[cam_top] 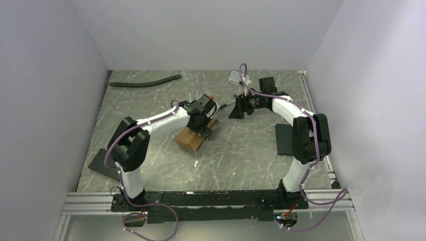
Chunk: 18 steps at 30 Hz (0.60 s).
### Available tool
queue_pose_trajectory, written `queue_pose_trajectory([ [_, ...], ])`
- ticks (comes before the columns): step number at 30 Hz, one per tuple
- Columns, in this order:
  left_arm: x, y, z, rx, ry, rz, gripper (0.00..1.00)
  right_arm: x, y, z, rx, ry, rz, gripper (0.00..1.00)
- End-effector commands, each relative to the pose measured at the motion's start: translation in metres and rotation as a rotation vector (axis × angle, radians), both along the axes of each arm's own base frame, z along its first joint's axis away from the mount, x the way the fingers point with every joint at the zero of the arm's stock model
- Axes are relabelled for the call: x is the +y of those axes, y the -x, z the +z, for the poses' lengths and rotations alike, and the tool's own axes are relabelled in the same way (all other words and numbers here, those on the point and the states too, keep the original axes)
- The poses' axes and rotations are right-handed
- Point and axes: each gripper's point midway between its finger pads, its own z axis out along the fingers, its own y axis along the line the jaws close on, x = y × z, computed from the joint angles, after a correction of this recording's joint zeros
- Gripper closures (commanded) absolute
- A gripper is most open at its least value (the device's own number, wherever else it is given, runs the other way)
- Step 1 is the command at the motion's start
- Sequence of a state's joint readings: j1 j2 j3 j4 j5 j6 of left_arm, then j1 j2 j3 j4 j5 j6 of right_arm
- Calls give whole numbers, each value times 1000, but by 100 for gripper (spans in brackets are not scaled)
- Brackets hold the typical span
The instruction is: Fold the paper box
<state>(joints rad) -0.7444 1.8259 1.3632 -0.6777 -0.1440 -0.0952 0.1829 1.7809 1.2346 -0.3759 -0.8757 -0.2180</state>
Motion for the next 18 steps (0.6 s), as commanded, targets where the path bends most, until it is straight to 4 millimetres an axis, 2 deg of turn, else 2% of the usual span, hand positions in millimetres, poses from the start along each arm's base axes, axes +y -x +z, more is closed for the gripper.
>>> queue_pose_trajectory([
  [1,-11,-1,0,1,67,-2,0,12,10,-3,30,-55,53,26],
  [7,-27,12,25,3,208,-73,1,43,30,-19,105,-86,137,45],
  [11,-32,21,31,23,269,-94,0,59,41,-27,144,-109,166,56],
  [15,-14,9,40,10,337,30,1,73,57,-37,189,-142,196,75],
  [18,19,-12,53,-1,477,195,0,85,70,-48,218,-152,221,84],
])
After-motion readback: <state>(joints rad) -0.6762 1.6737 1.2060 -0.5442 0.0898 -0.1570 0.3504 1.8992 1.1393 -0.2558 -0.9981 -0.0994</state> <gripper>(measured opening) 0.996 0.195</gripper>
